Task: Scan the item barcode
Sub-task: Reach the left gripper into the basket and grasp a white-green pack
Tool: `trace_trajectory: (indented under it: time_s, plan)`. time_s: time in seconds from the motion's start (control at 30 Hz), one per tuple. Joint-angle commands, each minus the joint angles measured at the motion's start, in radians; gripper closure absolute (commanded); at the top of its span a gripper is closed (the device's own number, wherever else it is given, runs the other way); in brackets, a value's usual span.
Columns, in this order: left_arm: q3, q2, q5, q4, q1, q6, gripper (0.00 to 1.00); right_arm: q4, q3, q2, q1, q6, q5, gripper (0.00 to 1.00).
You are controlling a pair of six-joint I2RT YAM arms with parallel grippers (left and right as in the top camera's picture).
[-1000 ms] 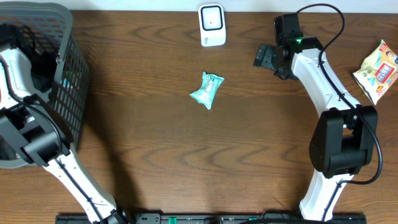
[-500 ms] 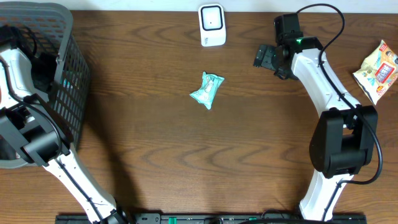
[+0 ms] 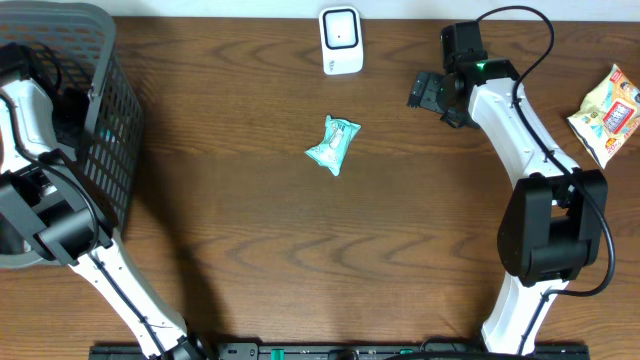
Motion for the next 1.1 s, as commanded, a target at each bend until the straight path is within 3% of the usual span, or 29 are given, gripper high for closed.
trace_trajectory:
  time_s: [0.0, 0.1, 0.2, 0.23, 0.53, 1.0, 1.07]
  plan:
    - [-0.042, 0.037, -0.017, 0.027, -0.005, -0.016, 0.48, -0.003, -0.006, 0.008, 0.01, -0.011, 0.005, 0.01]
    - [-0.068, 0.037, -0.017, 0.037, -0.011, -0.015, 0.52, -0.003, -0.006, 0.008, 0.01, -0.011, 0.005, 0.01]
    - [-0.069, 0.037, -0.016, 0.028, -0.011, -0.012, 0.87, -0.003, -0.006, 0.008, 0.01, -0.011, 0.005, 0.01]
    - [-0.069, 0.034, -0.014, 0.027, -0.01, -0.012, 0.92, -0.002, -0.006, 0.008, 0.01, -0.011, 0.005, 0.01]
    - [-0.064, -0.115, -0.009, 0.005, 0.034, -0.012, 0.92, -0.003, -0.006, 0.008, 0.01, -0.011, 0.005, 0.01]
    - [-0.064, -0.623, -0.009, -0.047, 0.089, -0.01, 0.92, -0.003, -0.006, 0.008, 0.01, -0.011, 0.005, 0.01]
    - [-0.064, -0.685, 0.002, -0.032, 0.072, 0.074, 0.93, -0.003, -0.006, 0.008, 0.01, -0.011, 0.005, 0.01]
